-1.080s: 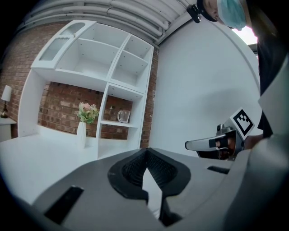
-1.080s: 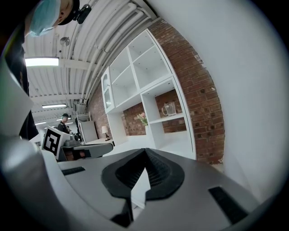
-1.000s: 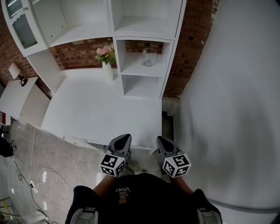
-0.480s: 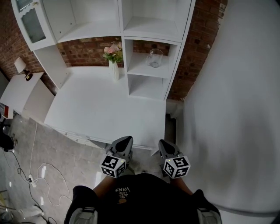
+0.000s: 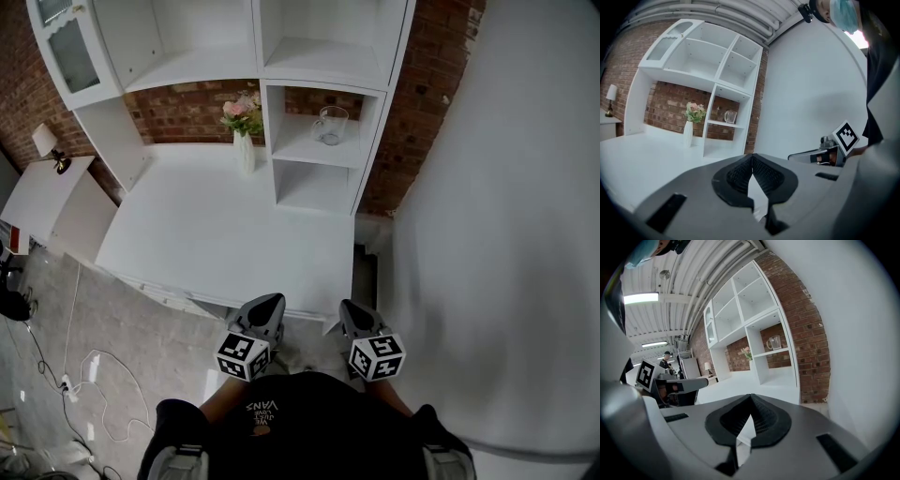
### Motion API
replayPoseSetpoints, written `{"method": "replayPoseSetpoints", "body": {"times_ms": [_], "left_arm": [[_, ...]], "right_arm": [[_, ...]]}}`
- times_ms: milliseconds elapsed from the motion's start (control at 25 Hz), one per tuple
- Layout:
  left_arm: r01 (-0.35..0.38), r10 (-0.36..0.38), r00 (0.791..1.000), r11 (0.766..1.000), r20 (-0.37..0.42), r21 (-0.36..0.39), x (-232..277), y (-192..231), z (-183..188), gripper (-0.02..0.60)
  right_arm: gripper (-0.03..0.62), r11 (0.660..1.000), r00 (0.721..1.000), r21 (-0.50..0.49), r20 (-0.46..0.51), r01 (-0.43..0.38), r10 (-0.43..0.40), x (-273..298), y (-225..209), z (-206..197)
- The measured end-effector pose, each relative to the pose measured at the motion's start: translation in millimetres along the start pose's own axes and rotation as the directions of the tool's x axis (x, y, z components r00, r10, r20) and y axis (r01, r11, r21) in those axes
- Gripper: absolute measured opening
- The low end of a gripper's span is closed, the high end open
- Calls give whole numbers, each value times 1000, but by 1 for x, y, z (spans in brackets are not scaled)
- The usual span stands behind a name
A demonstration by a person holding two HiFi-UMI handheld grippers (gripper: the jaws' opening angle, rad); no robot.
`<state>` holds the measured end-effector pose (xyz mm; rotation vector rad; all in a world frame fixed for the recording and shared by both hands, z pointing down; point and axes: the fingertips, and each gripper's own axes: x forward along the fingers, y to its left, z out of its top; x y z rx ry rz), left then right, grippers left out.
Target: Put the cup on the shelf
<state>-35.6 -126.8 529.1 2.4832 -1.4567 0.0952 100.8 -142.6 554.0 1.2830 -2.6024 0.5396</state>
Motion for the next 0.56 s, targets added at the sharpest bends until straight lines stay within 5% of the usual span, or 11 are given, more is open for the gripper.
{"method": "replayPoseSetpoints", "body": {"times_ms": [560], "left_arm": [[-28, 28, 1000, 999, -9, -33, 4, 9, -6, 9]], "right_arm": [[-2, 1000, 1000, 7, 12, 10, -10, 4, -7, 3]]}}
